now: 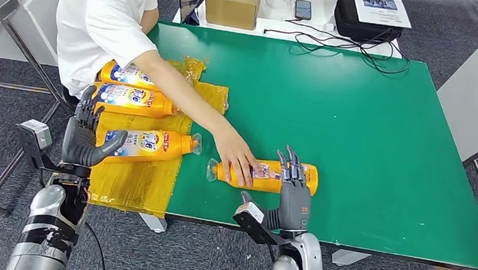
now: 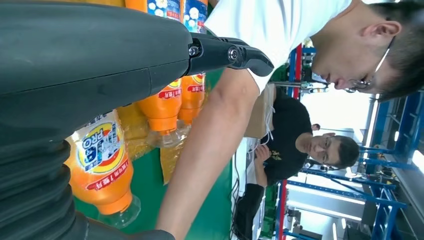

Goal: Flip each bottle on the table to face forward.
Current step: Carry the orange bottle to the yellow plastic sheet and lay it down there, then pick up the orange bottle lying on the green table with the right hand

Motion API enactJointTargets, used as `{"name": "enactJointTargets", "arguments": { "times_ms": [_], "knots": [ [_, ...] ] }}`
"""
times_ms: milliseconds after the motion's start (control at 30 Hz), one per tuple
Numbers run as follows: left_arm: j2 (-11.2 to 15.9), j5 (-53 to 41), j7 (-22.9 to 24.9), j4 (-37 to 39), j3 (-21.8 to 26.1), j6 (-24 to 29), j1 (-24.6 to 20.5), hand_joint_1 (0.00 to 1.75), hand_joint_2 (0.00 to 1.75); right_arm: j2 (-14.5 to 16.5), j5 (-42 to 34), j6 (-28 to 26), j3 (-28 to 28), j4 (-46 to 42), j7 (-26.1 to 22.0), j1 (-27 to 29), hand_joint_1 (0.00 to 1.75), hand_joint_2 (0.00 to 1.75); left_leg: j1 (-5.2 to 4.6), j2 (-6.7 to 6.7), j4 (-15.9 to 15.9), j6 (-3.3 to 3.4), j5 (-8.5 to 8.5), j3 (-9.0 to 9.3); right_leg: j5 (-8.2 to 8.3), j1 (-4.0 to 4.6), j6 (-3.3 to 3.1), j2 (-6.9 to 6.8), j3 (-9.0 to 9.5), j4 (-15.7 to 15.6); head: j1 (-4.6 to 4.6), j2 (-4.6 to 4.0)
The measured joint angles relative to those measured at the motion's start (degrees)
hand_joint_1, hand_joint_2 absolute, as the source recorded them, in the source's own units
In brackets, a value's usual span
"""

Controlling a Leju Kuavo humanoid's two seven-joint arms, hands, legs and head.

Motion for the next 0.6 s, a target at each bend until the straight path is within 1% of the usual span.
{"name": "enactJointTargets", "arguments": {
  "times_ms": [33, 200, 300, 367, 433, 600],
  "knots": [
    [-0.1, 0.0, 0.0, -0.4, 0.0, 0.0, 0.3, 0.0, 1.75, 0.0, 0.7, 0.0, -0.1, -0.3, 0.5, 0.2, 0.0, 0.0, 0.0, 0.0, 0.0, 0.0, 0.0, 0.0, 0.0, 0.0, 0.0, 0.0, 0.0, 0.0, 0.0, 0.0],
    [-0.6, -0.3, -0.3, -1.7, 0.1, -0.1, 1.0, 0.0, 1.75, 0.0, 2.8, 2.0, -0.2, -0.7, 4.2, 0.0, 0.0, 0.0, 0.01, 0.0, 0.0, 0.0, 0.02, 0.0, 0.01, 0.0, 0.0, -0.01, 0.02, 0.0, 0.0, 0.0],
    [-0.8, -0.6, -0.2, -2.2, 0.1, -0.4, 1.2, 0.0, 1.75, -0.1, 3.3, 5.8, -0.2, 0.5, 7.2, -1.4, 0.0, 0.0, 0.0, 0.0, 0.0, 0.01, 0.03, 0.0, 0.02, -0.01, 0.01, 0.0, 0.03, 0.0, 0.0, 0.0],
    [-0.9, -0.9, -0.1, -2.5, 0.2, -0.7, 1.2, 0.0, 1.75, -0.2, 1.9, 7.8, -0.3, 2.0, 7.7, -2.8, 0.0, 0.0, 0.0, 0.0, 0.0, 0.01, 0.03, 0.01, 0.03, -0.01, 0.02, -0.01, 0.03, 0.0, 0.01, 0.0],
    [-1.0, -1.1, 0.1, -2.6, 0.2, -1.0, 1.2, 0.0, 1.75, -0.5, 1.7, 8.0, -0.3, 4.0, 8.1, -4.5, 0.0, 0.0, 0.0, 0.0, 0.0, 0.01, 0.04, 0.01, 0.03, -0.01, 0.02, -0.02, 0.03, 0.0, 0.0, 0.0],
    [-1.2, -1.9, 0.2, -2.6, -0.2, -1.2, 0.7, 0.0, 1.75, -1.8, 4.4, 7.6, -0.8, 9.9, 10.5, -9.6, 0.0, 0.0, 0.0, 0.01, 0.0, 0.01, 0.04, 0.01, 0.04, -0.01, 0.03, -0.01, 0.02, 0.0, 0.0, 0.0]
  ]
}}
